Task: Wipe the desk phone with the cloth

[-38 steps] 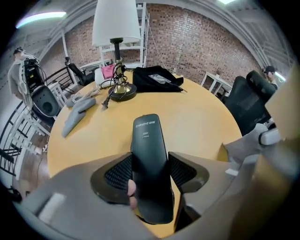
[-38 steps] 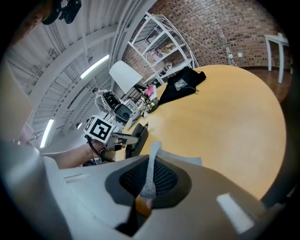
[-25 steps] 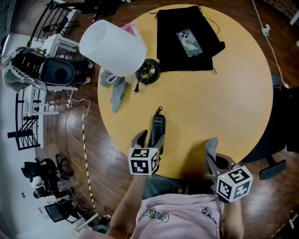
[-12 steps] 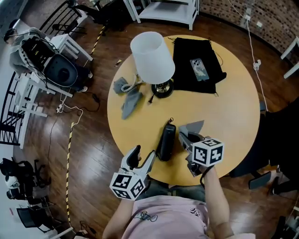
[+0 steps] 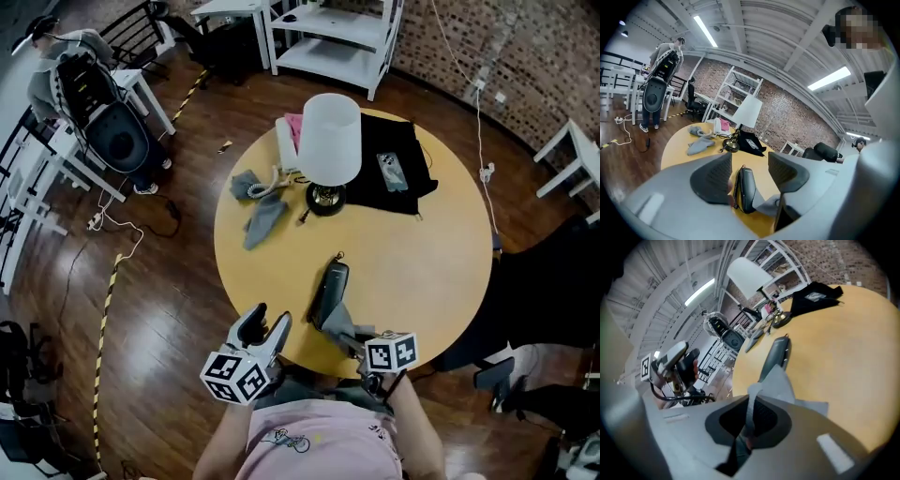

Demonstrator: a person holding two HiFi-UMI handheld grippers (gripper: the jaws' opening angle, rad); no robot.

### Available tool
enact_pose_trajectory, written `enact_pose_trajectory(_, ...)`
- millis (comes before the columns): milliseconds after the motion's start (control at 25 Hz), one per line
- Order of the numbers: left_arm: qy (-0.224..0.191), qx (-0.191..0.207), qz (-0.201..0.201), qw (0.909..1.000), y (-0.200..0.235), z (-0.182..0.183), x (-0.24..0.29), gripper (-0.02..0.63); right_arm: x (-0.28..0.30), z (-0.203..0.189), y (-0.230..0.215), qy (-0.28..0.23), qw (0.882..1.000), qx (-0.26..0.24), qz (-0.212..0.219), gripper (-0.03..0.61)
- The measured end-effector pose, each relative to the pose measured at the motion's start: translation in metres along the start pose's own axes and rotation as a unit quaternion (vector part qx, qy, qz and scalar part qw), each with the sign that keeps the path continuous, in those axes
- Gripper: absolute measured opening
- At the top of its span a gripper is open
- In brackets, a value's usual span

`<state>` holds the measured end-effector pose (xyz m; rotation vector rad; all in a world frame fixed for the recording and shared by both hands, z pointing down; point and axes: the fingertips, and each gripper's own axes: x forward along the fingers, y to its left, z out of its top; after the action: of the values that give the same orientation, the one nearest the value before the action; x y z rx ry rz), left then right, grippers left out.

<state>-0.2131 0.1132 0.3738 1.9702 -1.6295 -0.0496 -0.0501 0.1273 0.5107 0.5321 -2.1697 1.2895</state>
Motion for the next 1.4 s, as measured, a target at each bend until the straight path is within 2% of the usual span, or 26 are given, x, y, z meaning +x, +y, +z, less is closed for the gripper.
enact_pose_trajectory(200,-0.014,0.0,-0.015,0.9998,-0.035,-0.002,0.006,0.252,-0.114,0.047,-0.074,-0.115,0.991,0.05,-0.054,0.006)
enact_pose_trajectory(360,-0.025,0.006,-0.013,0.9996,-0.072,-0.006,0.012,0.252,-0.183,0.08,-0.117,-0.169,0.981,0.027,-0.094,0.006)
enact_pose_trajectory(480,-0.04,0.001,-0.003,0.9992,-0.097,-0.015,0.008,0.252,-0.191,0.093,-0.128,-0.179,0.98,-0.004,-0.087,0.006)
enact_pose_trajectory(600,-0.038,0.002,-0.005,0.9993,-0.117,-0.031,0.003,0.252,-0.159,0.075,-0.153,-0.154,0.985,0.008,-0.075,0.013)
enact_pose_trajectory(680,-0.032,0.0,-0.007,0.9995,-0.127,-0.04,0.001,0.252,-0.139,0.056,-0.173,-0.141,0.986,0.003,-0.088,0.079)
enact_pose_trajectory(720,-0.032,-0.002,-0.009,0.9995,-0.131,-0.042,-0.001,0.252,-0.137,0.051,-0.18,-0.149,0.984,-0.01,-0.099,0.111)
enact_pose_trajectory(800,-0.034,0.0,-0.018,0.9993,-0.137,-0.041,-0.005,0.252,-0.145,0.051,-0.181,-0.187,0.975,-0.042,-0.116,0.218)
enact_pose_trajectory(880,-0.033,0.015,-0.033,0.9988,-0.14,-0.037,-0.006,0.252,-0.161,0.055,-0.174,-0.206,0.965,-0.087,-0.134,0.26)
enact_pose_trajectory(1000,-0.032,0.048,-0.057,0.9967,-0.14,-0.021,-0.007,0.252,-0.181,0.054,-0.157,-0.155,0.953,-0.198,-0.168,0.279)
enact_pose_trajectory(1080,-0.037,0.067,-0.077,0.9941,-0.143,-0.004,-0.01,0.252,-0.186,0.045,-0.131,-0.093,0.945,-0.28,-0.141,0.279)
enact_pose_trajectory(1120,-0.04,0.075,-0.09,0.9923,-0.147,0.004,-0.013,0.252,-0.189,0.04,-0.114,-0.067,0.937,-0.322,-0.116,0.276)
enact_pose_trajectory(1160,-0.043,0.083,-0.103,0.9903,-0.15,0.01,-0.014,0.252,-0.194,0.04,-0.1,-0.049,0.925,-0.364,-0.1,0.275)
enact_pose_trajectory(1240,-0.04,0.101,-0.118,0.987,-0.154,0.019,-0.017,0.252,-0.205,0.05,-0.081,-0.017,0.889,-0.443,-0.118,0.275)
enact_pose_trajectory(1280,-0.036,0.11,-0.123,0.9856,-0.154,0.022,-0.018,0.252,-0.209,0.055,-0.078,0.013,0.865,-0.48,-0.148,0.275)
enact_pose_trajectory(1360,-0.033,0.122,-0.129,0.9835,-0.154,0.025,-0.022,0.252,-0.215,0.062,-0.075,0.063,0.802,-0.554,-0.215,0.275)
enact_pose_trajectory(1400,-0.037,0.121,-0.13,0.9834,-0.155,0.025,-0.024,0.252,-0.218,0.068,-0.07,0.048,0.786,-0.571,-0.232,0.275)
